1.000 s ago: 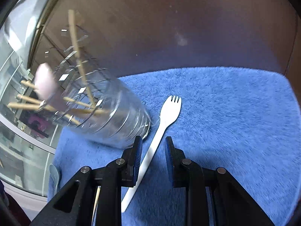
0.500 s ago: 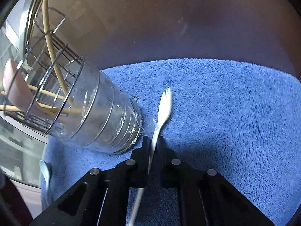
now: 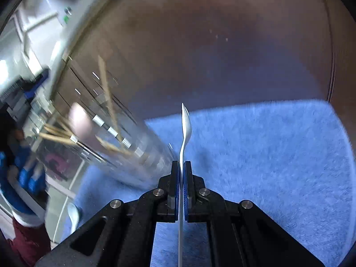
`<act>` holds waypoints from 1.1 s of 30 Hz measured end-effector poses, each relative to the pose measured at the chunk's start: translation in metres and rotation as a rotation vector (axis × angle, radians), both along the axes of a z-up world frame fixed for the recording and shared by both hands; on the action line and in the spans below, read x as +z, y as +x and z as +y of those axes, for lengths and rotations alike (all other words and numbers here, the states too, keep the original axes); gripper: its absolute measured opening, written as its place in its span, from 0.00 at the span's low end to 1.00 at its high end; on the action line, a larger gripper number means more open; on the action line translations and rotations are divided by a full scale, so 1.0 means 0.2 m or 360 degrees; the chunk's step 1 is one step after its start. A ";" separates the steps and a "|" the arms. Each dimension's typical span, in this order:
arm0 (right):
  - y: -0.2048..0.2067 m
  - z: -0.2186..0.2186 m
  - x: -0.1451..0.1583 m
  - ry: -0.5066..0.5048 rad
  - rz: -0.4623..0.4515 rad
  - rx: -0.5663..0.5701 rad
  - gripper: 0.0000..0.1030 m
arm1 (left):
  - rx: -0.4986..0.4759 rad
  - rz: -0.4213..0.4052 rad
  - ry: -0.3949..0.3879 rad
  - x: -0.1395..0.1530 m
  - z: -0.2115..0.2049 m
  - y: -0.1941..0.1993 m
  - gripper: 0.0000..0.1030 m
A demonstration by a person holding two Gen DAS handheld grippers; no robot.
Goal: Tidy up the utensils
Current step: 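Drop the chopstick into the holder with the left tool while the right tool holds the fork above, then lower the white fork into the holder and open the right tool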
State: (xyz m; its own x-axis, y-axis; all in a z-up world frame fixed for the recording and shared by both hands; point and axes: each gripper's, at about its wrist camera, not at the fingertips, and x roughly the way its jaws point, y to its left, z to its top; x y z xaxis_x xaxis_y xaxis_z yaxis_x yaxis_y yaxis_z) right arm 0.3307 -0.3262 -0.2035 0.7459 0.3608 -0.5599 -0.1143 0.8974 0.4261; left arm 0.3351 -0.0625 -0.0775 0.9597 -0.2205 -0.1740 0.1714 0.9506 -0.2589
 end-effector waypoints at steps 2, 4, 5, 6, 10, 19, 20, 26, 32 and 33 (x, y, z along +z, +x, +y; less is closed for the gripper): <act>-0.04 0.02 0.14 -0.0004 -0.0156 -0.0024 0.03 | -0.0009 -0.0014 -0.0019 0.03 0.03 -0.06 0.09; -0.08 0.06 0.29 -0.0015 -0.0327 -0.0046 0.03 | -0.0018 -0.0025 -0.0046 0.07 0.08 -0.11 0.09; -0.08 0.08 0.36 -0.0013 -0.0406 -0.0055 0.03 | -0.0025 -0.0023 -0.0056 0.08 0.10 -0.14 0.09; -0.08 0.11 0.43 -0.0012 -0.0488 -0.0066 0.03 | -0.0034 -0.0022 -0.0064 0.10 0.12 -0.17 0.09; -0.04 0.24 0.60 -0.0052 -0.0742 -0.0127 0.03 | -0.0034 -0.0037 -0.0084 0.12 0.24 -0.28 0.09; 0.10 0.39 0.56 -0.0215 -0.0936 -0.0349 0.03 | 0.0043 -0.0010 -0.0083 0.07 0.49 -0.38 0.09; 0.11 0.40 0.55 -0.0249 -0.0949 -0.0377 0.03 | 0.0048 0.0001 -0.0086 0.05 0.51 -0.38 0.09; 0.12 0.40 0.45 -0.0291 -0.0946 -0.0419 0.03 | 0.0066 0.0085 -0.0115 -0.03 0.56 -0.34 0.09; 0.07 0.42 0.38 -0.0323 -0.0939 -0.0384 0.03 | 0.0061 0.0147 -0.0122 -0.08 0.56 -0.33 0.09; 0.05 0.42 0.36 -0.0329 -0.0933 -0.0373 0.03 | 0.0057 0.0155 -0.0125 -0.09 0.55 -0.33 0.09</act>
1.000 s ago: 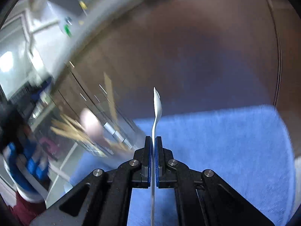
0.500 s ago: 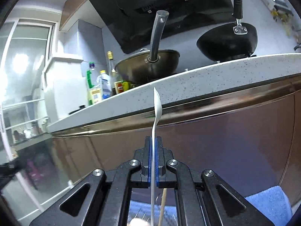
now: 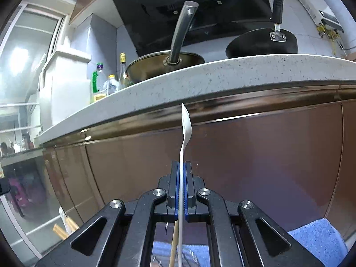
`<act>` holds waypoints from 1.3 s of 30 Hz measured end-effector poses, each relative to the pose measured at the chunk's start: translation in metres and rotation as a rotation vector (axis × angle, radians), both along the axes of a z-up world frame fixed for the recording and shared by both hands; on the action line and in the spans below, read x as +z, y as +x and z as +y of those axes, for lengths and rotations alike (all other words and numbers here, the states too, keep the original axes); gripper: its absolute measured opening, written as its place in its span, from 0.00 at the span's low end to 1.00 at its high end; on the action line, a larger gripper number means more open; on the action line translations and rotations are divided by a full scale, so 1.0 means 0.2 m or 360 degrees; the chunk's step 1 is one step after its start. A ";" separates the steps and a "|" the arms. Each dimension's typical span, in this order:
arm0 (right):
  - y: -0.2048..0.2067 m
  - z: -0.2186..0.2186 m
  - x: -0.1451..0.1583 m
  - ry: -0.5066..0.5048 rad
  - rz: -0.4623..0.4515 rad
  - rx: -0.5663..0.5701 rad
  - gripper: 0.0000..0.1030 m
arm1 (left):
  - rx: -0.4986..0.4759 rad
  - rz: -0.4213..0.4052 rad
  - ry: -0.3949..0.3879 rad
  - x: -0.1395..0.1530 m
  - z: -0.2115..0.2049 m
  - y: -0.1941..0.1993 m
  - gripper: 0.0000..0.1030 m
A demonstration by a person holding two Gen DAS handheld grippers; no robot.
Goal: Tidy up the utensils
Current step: 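Lower the white fork into the holder and open the right tool, then grasp a white plastic fork from the towel with the right tool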
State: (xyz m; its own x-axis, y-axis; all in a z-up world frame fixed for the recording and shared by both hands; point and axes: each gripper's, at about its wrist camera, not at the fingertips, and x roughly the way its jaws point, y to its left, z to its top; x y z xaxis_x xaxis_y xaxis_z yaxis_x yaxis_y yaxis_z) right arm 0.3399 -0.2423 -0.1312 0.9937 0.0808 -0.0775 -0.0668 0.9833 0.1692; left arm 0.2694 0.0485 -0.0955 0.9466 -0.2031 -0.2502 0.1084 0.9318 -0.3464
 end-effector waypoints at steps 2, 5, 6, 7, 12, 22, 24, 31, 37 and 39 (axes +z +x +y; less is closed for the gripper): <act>-0.04 -0.01 -0.03 0.0010 0.0025 0.0018 0.03 | -0.0005 0.0007 0.0007 -0.01 -0.01 -0.01 0.09; -0.09 -0.03 -0.07 0.0030 0.0052 0.0023 0.04 | -0.0017 0.0023 0.0031 -0.02 -0.03 -0.03 0.09; -0.10 -0.04 -0.09 0.0048 0.0073 0.0025 0.05 | -0.0018 0.0028 0.0038 -0.03 -0.03 -0.03 0.09; -0.12 -0.05 -0.10 0.0068 0.0096 0.0023 0.05 | -0.0020 0.0032 0.0041 -0.03 -0.03 -0.04 0.09; -0.16 -0.05 -0.10 0.0042 0.0154 0.0042 0.05 | -0.0026 0.0052 0.0038 -0.04 -0.03 -0.08 0.09; -0.18 -0.10 -0.07 0.0029 0.0270 0.0065 0.15 | -0.0047 0.0066 0.0060 -0.04 -0.06 -0.12 0.09; -0.19 -0.14 -0.06 0.0043 0.0289 0.0074 0.25 | -0.0062 0.0089 0.0068 -0.05 -0.07 -0.11 0.09; -0.19 -0.25 -0.09 0.0072 0.0432 0.0102 0.37 | -0.0115 0.0169 0.0087 -0.12 -0.13 -0.08 0.09; -0.24 -0.25 -0.15 -0.0029 0.0583 0.0080 0.37 | -0.0133 0.0221 0.0084 -0.18 -0.14 -0.09 0.09; -0.27 -0.24 -0.19 -0.0054 0.0632 0.0102 0.37 | -0.0141 0.0245 0.0080 -0.20 -0.15 -0.09 0.09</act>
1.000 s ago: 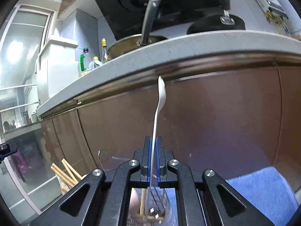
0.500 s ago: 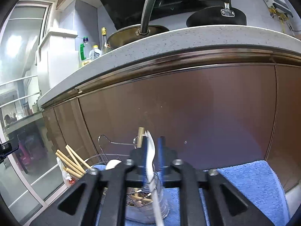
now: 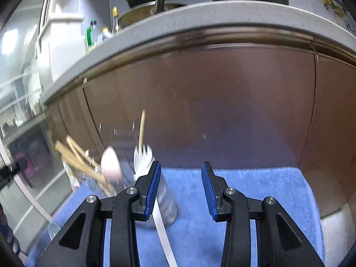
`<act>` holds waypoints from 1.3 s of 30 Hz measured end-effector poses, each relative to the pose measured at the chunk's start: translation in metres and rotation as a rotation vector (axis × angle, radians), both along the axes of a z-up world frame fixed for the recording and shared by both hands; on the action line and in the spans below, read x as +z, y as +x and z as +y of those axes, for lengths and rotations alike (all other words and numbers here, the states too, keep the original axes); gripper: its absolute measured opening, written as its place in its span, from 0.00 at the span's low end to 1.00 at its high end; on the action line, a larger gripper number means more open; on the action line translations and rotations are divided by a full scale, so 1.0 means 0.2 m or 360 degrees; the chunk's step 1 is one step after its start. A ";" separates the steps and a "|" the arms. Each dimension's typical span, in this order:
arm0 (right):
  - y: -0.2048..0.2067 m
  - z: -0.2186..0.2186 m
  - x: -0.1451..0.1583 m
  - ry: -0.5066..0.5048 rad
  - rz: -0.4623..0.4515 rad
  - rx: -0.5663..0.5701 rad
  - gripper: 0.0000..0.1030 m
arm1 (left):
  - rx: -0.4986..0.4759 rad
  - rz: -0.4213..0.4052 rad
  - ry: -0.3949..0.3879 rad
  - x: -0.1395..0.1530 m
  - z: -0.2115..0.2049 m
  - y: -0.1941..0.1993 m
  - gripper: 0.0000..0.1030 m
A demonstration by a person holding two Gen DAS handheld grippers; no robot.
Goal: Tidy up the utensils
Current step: 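Grasp a white plastic fork from the towel with the right tool, then carry the white fork over the holder with the right tool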
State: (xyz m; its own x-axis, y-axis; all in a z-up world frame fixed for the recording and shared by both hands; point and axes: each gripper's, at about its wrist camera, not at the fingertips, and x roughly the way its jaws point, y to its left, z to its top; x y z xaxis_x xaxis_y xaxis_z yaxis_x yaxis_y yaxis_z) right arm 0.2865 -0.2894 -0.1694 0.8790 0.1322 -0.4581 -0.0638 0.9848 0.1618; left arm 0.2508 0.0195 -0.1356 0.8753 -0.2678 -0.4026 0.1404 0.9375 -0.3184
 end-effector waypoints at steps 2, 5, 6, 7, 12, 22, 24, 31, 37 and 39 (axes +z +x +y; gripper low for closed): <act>-0.03 0.02 -0.05 -0.0028 0.0063 0.0029 0.37 | -0.0004 0.0014 -0.0004 -0.01 0.00 -0.01 0.09; -0.05 0.04 -0.14 -0.0055 0.0153 0.0073 0.37 | -0.0012 0.0032 -0.0008 -0.02 -0.01 -0.02 0.09; -0.06 0.05 -0.16 -0.0062 0.0178 0.0081 0.37 | -0.0015 0.0036 -0.0006 -0.03 -0.01 -0.02 0.09; -0.06 0.05 -0.19 -0.0065 0.0202 0.0090 0.37 | -0.0016 0.0039 -0.0003 -0.03 -0.02 -0.03 0.09; -0.09 0.09 -0.28 -0.0100 0.0285 0.0125 0.37 | -0.0030 0.0067 0.0015 -0.05 -0.04 -0.04 0.09; -0.07 0.11 -0.48 -0.0137 0.0489 0.0199 0.04 | -0.0044 0.0107 0.0026 -0.09 -0.06 -0.04 0.09; -0.06 0.13 -0.47 -0.0172 0.0467 0.0202 0.04 | -0.0044 0.0112 0.0027 -0.09 -0.06 -0.04 0.09; 0.00 0.17 -0.41 -0.0227 0.0302 0.0174 0.05 | -0.0037 0.0137 0.0020 -0.11 -0.06 -0.03 0.09; 0.10 0.19 -0.41 -0.0221 0.0314 0.0168 0.09 | -0.0034 0.0158 0.0009 -0.12 -0.05 -0.02 0.09; 0.10 0.17 -0.40 -0.0195 0.0314 0.0162 0.17 | -0.0031 0.0155 0.0010 -0.12 -0.04 -0.02 0.09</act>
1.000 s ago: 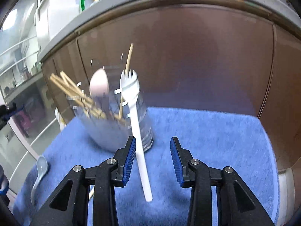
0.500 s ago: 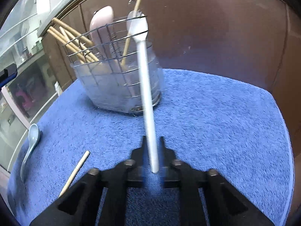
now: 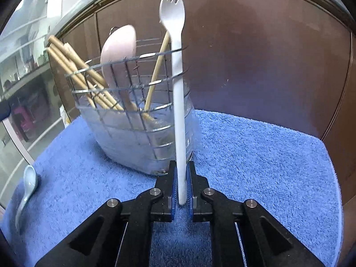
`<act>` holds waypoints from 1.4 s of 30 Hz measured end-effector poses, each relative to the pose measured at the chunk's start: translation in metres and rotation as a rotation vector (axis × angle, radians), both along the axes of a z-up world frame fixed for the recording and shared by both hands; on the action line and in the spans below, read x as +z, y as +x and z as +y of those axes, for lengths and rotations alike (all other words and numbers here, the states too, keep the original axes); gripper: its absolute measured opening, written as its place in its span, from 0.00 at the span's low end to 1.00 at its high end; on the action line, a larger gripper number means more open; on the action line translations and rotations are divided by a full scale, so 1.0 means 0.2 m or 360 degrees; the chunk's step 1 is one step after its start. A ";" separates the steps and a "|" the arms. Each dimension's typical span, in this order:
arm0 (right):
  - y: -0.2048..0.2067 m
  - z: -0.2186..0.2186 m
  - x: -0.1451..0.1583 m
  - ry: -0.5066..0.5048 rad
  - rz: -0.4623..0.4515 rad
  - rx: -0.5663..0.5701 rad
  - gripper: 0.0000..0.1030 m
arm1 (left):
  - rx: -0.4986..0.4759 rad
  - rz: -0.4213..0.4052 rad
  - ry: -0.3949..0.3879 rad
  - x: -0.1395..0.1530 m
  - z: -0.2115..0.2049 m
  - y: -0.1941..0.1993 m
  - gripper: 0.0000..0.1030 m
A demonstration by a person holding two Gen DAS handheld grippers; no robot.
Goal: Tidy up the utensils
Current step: 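Carry the white fork over the holder with the right tool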
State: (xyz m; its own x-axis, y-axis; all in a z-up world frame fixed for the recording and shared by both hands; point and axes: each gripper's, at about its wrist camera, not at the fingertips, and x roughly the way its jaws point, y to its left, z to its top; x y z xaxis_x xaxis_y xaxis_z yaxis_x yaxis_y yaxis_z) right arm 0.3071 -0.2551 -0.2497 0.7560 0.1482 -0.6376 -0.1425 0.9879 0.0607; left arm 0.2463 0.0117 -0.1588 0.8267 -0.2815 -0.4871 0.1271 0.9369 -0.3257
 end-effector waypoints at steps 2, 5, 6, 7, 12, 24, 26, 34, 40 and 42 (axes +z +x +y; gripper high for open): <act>-0.01 -0.02 0.02 0.0010 0.0005 -0.0020 0.42 | 0.0002 -0.0001 -0.0002 0.00 0.01 0.00 0.09; -0.06 -0.07 0.07 0.0033 -0.0011 -0.0038 0.43 | 0.0005 0.0006 -0.0007 0.00 0.02 0.00 0.09; -0.08 -0.09 0.11 0.0050 -0.0041 -0.0049 0.43 | 0.0005 0.0008 -0.0007 0.00 0.02 0.00 0.09; -0.10 -0.11 0.16 0.0060 -0.0069 -0.0055 0.43 | 0.0007 0.0007 -0.0005 0.00 0.02 0.00 0.09; -0.10 -0.13 0.44 0.0157 -0.0200 -0.0056 0.31 | 0.0007 0.0023 -0.0017 -0.02 0.03 0.01 0.09; 0.33 0.15 0.58 -0.0137 0.0028 -0.0118 0.11 | 0.0003 0.0044 -0.0008 -0.03 0.09 0.00 0.09; 0.35 0.17 0.58 -0.0150 0.0052 -0.0104 0.06 | 0.0010 0.0047 -0.0011 -0.03 0.10 -0.01 0.09; 0.28 0.22 0.71 -0.0042 -0.0115 -0.0008 0.04 | 0.0032 0.0072 -0.0042 -0.05 0.15 -0.01 0.09; 0.25 0.18 0.77 0.0102 -0.0251 0.0001 0.04 | 0.0031 0.0078 -0.0033 -0.05 0.14 -0.01 0.10; 0.25 0.18 0.79 0.0131 -0.0271 0.0004 0.05 | 0.0029 0.0081 -0.0029 -0.06 0.13 -0.01 0.10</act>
